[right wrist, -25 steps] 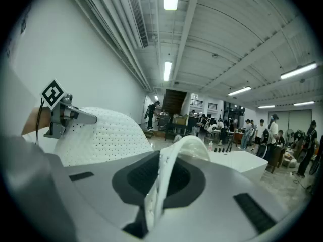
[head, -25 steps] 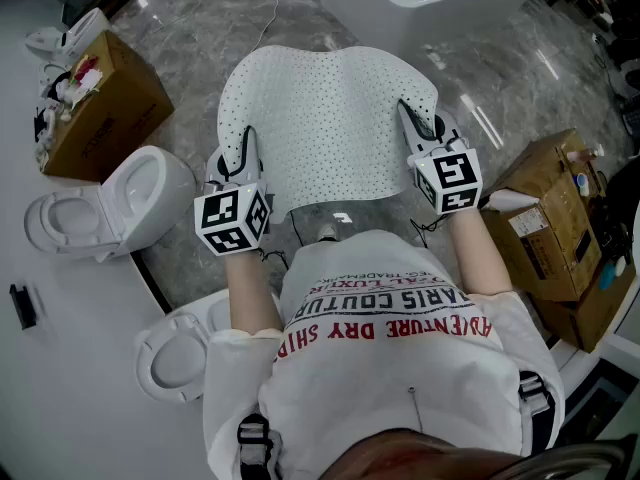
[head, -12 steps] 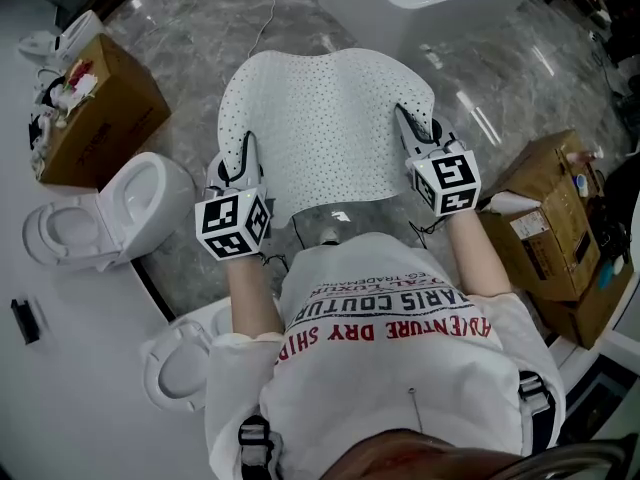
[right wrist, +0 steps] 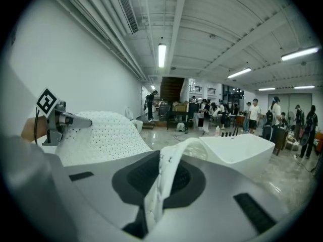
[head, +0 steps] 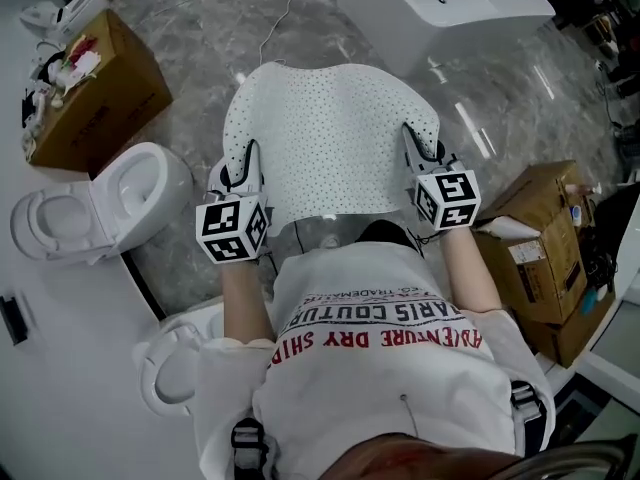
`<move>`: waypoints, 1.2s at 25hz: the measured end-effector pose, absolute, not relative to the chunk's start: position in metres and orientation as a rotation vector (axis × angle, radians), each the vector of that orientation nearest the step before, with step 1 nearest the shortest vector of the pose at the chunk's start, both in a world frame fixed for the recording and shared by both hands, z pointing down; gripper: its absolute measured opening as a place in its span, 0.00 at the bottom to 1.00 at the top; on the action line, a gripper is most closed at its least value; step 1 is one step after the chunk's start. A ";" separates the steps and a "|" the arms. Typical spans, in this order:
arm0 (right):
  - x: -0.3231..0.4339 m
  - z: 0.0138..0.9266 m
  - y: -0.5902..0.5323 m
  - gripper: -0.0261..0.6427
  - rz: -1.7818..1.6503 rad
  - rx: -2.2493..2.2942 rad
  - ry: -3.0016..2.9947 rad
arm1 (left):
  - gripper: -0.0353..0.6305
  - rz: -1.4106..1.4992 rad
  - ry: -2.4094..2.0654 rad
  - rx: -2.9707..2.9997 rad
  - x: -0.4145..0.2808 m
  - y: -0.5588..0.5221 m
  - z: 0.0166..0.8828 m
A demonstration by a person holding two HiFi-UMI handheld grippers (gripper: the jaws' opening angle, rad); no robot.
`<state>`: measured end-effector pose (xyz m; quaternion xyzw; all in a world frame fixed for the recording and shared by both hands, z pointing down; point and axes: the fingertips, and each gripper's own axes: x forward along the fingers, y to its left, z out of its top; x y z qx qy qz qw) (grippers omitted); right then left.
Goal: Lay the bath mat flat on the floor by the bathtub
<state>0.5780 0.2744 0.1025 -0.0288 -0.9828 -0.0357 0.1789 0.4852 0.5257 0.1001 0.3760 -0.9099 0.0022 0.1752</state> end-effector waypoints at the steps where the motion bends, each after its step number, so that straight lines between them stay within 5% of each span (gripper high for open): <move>1: 0.570 0.105 0.278 0.06 -0.099 -0.099 -2.774 | 0.08 -0.002 -2.580 1.057 0.480 0.529 0.101; 10: 0.459 0.134 0.258 0.07 -0.050 -0.249 -2.737 | 0.08 -0.007 -2.581 0.919 0.401 0.517 0.123; 21: 0.272 0.135 0.157 0.07 0.015 -0.365 -2.727 | 0.08 0.068 -2.610 0.887 0.220 0.402 0.104; 30: 0.204 0.138 0.060 0.07 0.071 -0.184 -2.725 | 0.08 0.110 -2.511 1.030 0.110 0.295 0.110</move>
